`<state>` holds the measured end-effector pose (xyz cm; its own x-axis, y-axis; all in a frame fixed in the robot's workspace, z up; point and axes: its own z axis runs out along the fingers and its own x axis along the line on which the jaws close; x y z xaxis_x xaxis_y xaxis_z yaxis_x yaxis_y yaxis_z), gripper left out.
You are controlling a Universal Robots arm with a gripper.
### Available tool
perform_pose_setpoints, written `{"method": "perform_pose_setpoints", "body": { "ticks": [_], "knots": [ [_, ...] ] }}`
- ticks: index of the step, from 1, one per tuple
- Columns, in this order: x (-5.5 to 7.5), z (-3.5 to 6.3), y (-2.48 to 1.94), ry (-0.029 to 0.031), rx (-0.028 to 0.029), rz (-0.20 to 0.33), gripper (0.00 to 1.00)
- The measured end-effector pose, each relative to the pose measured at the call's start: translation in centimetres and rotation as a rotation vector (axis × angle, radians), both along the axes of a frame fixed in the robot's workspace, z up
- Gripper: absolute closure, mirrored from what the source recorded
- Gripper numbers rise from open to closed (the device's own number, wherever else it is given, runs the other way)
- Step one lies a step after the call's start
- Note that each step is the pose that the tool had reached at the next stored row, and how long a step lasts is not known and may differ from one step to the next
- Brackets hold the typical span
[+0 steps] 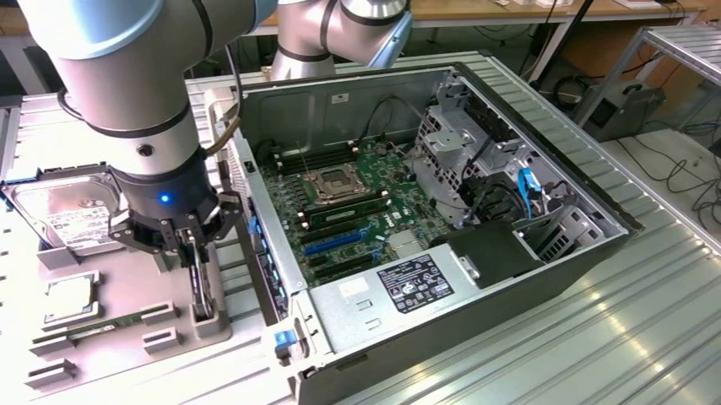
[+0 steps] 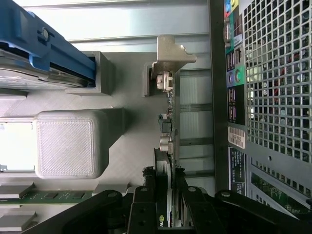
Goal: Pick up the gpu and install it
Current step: 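Pick up the gpu and move the gpu toward the slot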
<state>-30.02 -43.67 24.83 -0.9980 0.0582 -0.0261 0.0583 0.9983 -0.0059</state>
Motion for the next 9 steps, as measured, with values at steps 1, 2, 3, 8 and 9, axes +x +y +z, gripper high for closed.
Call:
{"method": "perform_pose_setpoints", "body": {
  "ticks": [1,2,3,8,9],
  "knots": [
    [0.0,0.06,0.0,0.0001,-0.0001,0.0,0.74],
    [0.0,0.1,0.0,0.0,0.0,0.0,0.74],
    [0.0,0.14,0.0,-0.0001,0.0001,0.0,0.74],
    [0.0,0.33,0.0,-0.0002,0.0002,0.0,0.74],
    [0.0,0.37,0.0,-0.0001,0.0001,0.0,0.74]
  ]
}}
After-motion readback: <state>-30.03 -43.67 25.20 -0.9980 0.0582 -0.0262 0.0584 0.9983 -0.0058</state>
